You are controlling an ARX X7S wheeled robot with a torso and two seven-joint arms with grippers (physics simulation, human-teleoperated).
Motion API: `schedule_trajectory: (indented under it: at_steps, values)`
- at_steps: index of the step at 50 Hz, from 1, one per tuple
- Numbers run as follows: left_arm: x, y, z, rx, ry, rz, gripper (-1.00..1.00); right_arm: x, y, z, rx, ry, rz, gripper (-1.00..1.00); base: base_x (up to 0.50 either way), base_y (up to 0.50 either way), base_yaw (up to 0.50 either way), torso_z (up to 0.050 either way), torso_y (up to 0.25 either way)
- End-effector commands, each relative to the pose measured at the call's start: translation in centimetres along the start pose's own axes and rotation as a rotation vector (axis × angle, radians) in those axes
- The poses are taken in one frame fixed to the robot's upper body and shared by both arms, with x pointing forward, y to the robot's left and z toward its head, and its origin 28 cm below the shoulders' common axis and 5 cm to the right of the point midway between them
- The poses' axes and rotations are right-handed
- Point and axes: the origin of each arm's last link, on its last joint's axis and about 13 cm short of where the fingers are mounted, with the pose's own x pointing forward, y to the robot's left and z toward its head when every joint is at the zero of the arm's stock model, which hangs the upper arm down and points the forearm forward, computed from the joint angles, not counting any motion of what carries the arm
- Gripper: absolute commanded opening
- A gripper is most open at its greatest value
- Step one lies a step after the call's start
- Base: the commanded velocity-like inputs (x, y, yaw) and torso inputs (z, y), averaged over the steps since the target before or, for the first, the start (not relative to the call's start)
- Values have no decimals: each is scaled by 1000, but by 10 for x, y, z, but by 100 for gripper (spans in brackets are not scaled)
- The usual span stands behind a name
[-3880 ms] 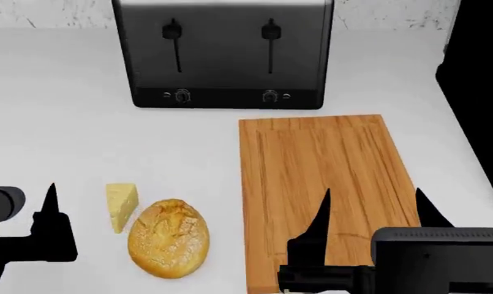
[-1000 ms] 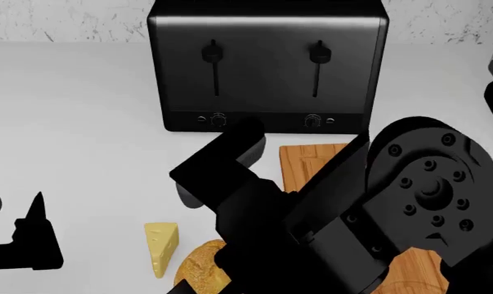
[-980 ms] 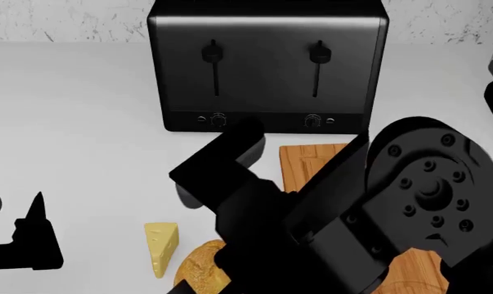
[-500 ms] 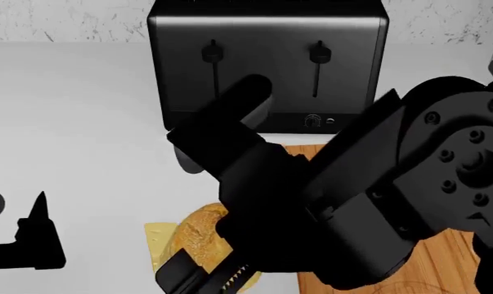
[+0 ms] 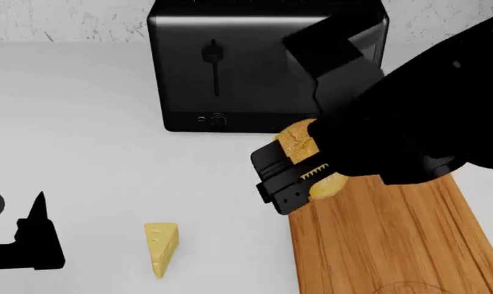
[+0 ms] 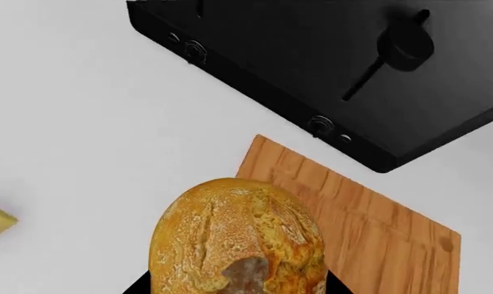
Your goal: Place the bread and cheese on the cutting board.
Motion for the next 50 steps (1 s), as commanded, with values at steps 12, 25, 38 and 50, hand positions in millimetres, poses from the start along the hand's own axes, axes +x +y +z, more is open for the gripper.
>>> schedule_trajectory:
  at_steps: [12,25,38,50]
  values:
    - [-6,3,0,-11,-19,-4,100,31,-33,-8,98,64,-137,-100,0,0,0,0,0]
    - [-6,2,-1,-8,-13,-7,100,41,-36,-24,129,93,-156,-100,0,0,0,0,0]
    - [-4,2,-4,-9,-11,-9,100,40,-34,-26,120,96,-161,100,0,0,0,0,0]
    - [-5,1,-1,-10,-10,-11,100,32,-38,-18,112,68,-170,100,0,0,0,0,0]
